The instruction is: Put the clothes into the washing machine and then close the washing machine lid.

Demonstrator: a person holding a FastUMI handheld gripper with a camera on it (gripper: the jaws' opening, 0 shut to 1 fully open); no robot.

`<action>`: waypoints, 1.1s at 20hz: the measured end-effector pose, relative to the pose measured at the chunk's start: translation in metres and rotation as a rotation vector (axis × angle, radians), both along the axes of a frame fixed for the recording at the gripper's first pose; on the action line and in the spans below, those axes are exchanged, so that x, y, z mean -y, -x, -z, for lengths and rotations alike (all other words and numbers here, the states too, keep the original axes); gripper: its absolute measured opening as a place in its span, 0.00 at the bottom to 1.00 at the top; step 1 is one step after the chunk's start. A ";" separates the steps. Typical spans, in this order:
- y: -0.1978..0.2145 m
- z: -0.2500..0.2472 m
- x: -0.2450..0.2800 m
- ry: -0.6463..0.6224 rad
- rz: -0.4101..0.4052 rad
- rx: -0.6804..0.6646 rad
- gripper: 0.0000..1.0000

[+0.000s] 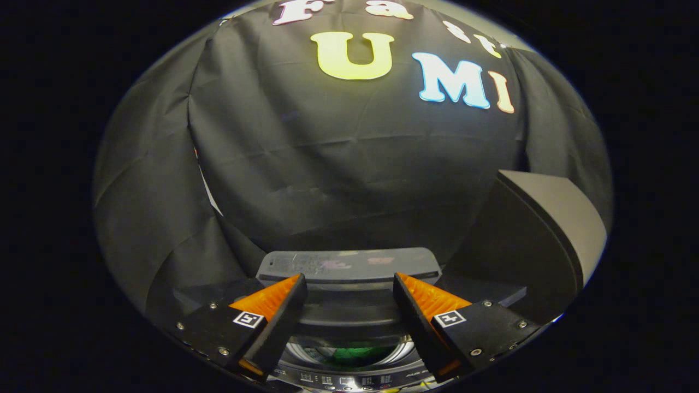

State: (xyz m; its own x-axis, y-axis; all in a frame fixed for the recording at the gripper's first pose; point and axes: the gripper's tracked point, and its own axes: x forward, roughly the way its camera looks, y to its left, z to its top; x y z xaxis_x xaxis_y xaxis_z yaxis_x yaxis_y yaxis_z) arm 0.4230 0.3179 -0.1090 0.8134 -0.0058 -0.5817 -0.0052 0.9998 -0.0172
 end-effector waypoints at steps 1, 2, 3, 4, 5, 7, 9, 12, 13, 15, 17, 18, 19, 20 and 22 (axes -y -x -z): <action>0.006 0.003 -0.001 -0.016 0.001 -0.001 0.97; 0.011 0.004 -0.003 -0.026 0.000 -0.001 0.97; 0.015 0.006 -0.004 -0.031 -0.002 -0.005 0.97; 0.019 0.005 -0.004 -0.033 -0.007 -0.004 0.97; 0.021 0.003 -0.005 -0.034 -0.014 0.000 0.97; 0.024 -0.004 -0.002 -0.035 -0.026 0.015 0.97; 0.029 -0.013 0.001 -0.041 -0.039 0.031 0.96; 0.051 -0.030 0.011 -0.041 -0.065 0.066 0.96; 0.061 -0.035 0.019 -0.040 -0.071 0.080 0.96; 0.089 -0.051 0.035 -0.048 -0.090 0.131 0.96; 0.127 -0.057 0.061 -0.041 -0.126 0.181 0.97; 0.148 -0.056 0.074 -0.040 -0.153 0.193 0.96; 0.169 -0.057 0.087 -0.044 -0.176 0.204 0.96; 0.195 -0.057 0.106 -0.044 -0.199 0.214 0.96; 0.244 -0.061 0.144 -0.035 -0.228 0.233 0.96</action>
